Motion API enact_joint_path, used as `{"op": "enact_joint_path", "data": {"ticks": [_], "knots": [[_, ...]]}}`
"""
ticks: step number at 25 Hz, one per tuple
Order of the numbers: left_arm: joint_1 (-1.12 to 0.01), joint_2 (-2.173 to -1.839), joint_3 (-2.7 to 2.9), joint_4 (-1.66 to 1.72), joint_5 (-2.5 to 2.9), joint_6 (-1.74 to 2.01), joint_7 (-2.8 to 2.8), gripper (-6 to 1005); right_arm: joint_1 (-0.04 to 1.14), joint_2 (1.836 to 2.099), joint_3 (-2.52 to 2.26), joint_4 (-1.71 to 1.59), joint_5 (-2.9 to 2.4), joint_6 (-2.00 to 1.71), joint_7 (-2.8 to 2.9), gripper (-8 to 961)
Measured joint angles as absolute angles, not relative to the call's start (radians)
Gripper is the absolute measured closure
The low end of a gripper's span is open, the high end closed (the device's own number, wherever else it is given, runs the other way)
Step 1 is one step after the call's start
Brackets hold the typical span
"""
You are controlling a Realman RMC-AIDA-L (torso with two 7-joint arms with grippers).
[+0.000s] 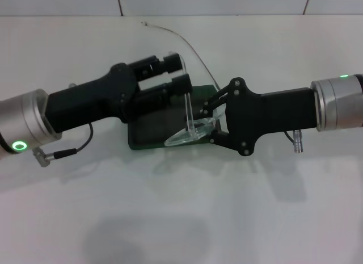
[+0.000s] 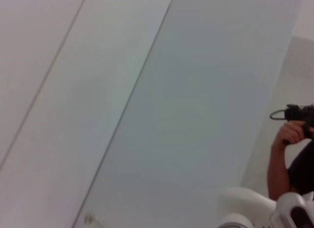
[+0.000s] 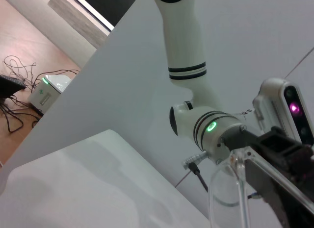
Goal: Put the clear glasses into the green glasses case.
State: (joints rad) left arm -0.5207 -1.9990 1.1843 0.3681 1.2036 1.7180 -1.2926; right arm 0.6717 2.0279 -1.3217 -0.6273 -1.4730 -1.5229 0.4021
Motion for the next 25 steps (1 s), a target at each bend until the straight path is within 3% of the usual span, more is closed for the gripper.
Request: {"op": "enact_joint_path", "data": {"ticks": [25], "knots": [[-0.501, -2.004, 1.085, 0.420, 1.344, 1.699, -1.325, 351, 0.665, 2.028, -1.362, -0.628, -1.446, -1.517, 0.401, 830]]}}
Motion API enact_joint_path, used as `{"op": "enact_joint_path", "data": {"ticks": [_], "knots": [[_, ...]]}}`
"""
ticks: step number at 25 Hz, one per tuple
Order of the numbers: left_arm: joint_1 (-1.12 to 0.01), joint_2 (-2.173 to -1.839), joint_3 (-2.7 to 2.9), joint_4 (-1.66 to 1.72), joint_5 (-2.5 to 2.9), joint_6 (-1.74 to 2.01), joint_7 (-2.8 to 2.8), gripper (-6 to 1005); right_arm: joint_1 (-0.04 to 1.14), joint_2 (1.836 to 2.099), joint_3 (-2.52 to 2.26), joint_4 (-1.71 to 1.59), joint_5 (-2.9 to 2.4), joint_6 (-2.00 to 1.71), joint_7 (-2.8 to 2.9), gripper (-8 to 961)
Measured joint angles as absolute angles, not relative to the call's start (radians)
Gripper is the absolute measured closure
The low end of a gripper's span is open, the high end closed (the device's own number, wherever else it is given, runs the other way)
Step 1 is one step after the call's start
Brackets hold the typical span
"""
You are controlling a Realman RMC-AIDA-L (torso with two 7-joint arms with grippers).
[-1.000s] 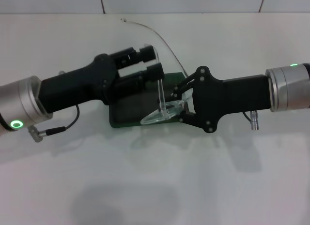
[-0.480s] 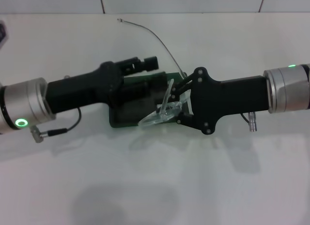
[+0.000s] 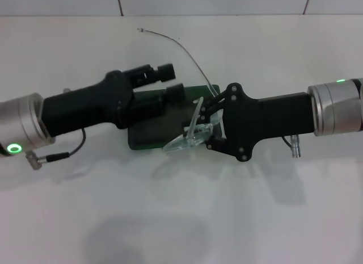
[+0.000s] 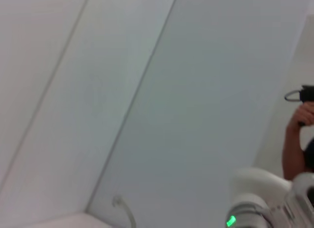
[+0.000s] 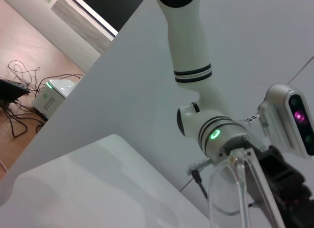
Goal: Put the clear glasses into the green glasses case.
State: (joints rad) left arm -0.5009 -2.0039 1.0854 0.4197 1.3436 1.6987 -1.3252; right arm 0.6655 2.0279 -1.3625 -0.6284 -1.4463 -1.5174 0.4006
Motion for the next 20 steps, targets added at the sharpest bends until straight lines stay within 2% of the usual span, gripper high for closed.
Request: {"op": "enact_joint_path", "data": {"ticks": [20], "knots": [[-0.522, -2.020, 1.086, 0.421, 1.413, 1.698, -1.360, 350, 0.666, 2.028, -1.378, -0.631, -1.446, -1.500, 0.386, 830]]}}
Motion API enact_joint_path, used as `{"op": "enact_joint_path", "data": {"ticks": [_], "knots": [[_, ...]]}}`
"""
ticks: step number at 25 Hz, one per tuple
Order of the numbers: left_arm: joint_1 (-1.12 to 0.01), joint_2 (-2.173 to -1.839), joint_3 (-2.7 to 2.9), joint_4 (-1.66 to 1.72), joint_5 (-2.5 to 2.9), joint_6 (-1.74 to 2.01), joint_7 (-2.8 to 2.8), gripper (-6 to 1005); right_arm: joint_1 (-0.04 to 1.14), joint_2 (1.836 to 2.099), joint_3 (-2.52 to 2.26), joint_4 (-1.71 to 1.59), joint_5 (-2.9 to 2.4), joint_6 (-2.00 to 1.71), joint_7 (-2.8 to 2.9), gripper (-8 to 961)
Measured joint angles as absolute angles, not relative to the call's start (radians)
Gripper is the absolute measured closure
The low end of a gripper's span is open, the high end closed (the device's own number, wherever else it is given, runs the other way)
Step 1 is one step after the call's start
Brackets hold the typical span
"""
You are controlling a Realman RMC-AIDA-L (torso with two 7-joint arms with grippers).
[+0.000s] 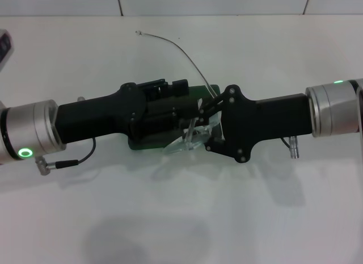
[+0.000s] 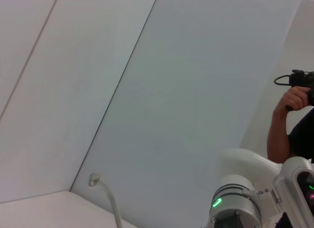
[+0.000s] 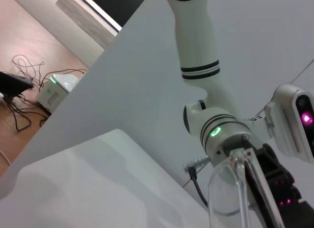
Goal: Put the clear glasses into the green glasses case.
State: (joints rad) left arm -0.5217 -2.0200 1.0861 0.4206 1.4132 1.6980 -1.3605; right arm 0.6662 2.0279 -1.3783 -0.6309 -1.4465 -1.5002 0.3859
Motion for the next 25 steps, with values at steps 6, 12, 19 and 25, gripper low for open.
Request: {"op": "enact_joint_path", "data": {"ticks": [6, 12, 19, 25], "knots": [[-0.497, -1.991, 1.053, 0.424, 1.380, 1.702, -1.363, 350, 0.663, 2.027, -1.377, -0.633, -1.434, -1.551, 0.386, 829], [-0.432, -1.991, 0.999, 0.437, 1.382, 1.658, -1.201, 351, 0.676, 2.025, -1.391, -0.628, -1.424, -1.791, 0.384, 829], [-0.430, -2.081, 0.999, 0.442, 1.360, 1.653, -0.895, 351, 0.723, 2.028, -1.552, -0.584, -1.313, -1.790, 0.418, 829], [-0.472, -2.093, 1.010, 0.358, 1.275, 1.710, -0.734, 351, 0.756, 2.028, -1.624, -0.546, -1.259, -1.703, 0.484, 828]]}}
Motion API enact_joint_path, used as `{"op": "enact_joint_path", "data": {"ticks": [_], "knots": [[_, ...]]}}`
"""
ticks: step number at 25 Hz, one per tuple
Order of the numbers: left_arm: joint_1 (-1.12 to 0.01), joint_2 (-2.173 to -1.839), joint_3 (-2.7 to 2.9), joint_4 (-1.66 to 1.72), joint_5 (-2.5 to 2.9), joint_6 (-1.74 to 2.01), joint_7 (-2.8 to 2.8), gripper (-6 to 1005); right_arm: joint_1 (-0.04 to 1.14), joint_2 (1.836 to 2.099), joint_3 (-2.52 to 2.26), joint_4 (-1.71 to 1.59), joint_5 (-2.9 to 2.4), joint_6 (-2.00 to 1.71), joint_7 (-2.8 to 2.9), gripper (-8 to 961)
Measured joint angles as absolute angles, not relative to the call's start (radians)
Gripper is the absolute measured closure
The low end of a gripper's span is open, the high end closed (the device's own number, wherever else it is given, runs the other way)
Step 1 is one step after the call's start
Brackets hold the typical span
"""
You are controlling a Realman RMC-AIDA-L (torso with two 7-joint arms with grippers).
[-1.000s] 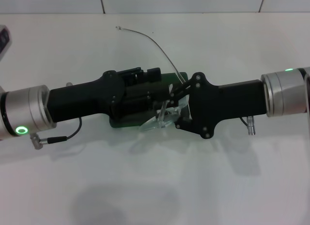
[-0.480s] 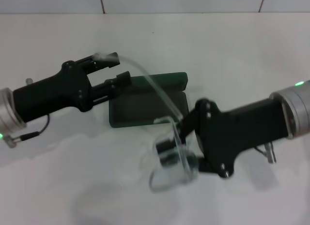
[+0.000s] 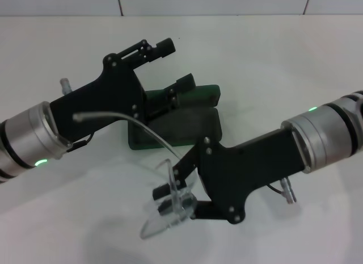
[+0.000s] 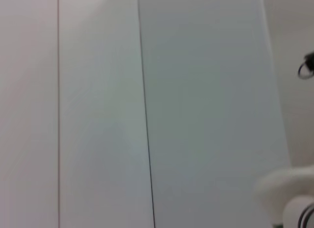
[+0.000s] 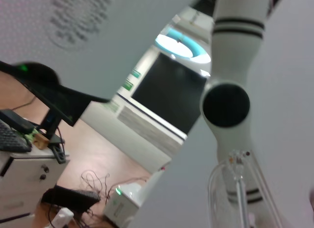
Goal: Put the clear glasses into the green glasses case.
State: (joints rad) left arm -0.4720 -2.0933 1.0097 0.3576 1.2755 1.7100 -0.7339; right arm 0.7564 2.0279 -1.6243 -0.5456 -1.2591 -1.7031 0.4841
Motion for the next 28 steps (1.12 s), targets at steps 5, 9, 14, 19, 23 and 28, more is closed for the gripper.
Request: {"op": "enact_joint_path", "data": {"ticks": [5, 9, 14, 19, 23, 28], "knots": [[-0.471, -2.095, 1.010, 0.330, 1.258, 1.784, -0.647, 351, 0.757, 2.028, -1.620, -0.545, -1.257, -1.648, 0.545, 828], [-0.468, -2.098, 1.009, 0.293, 1.225, 1.809, -0.577, 351, 0.751, 2.027, -1.616, -0.545, -1.257, -1.628, 0.570, 828], [-0.469, -2.098, 1.009, 0.282, 1.217, 1.817, -0.539, 350, 0.747, 2.028, -1.616, -0.544, -1.254, -1.562, 0.595, 828], [-0.474, -2.099, 1.009, 0.282, 1.221, 1.820, -0.534, 350, 0.750, 2.028, -1.625, -0.544, -1.227, -1.529, 0.599, 828], [-0.476, -2.099, 1.009, 0.276, 1.225, 1.818, -0.532, 350, 0.748, 2.028, -1.628, -0.543, -1.217, -1.517, 0.599, 827], [-0.477, -2.100, 1.022, 0.264, 1.226, 1.816, -0.526, 350, 0.747, 2.028, -1.651, -0.549, -1.215, -1.486, 0.599, 827]]}}
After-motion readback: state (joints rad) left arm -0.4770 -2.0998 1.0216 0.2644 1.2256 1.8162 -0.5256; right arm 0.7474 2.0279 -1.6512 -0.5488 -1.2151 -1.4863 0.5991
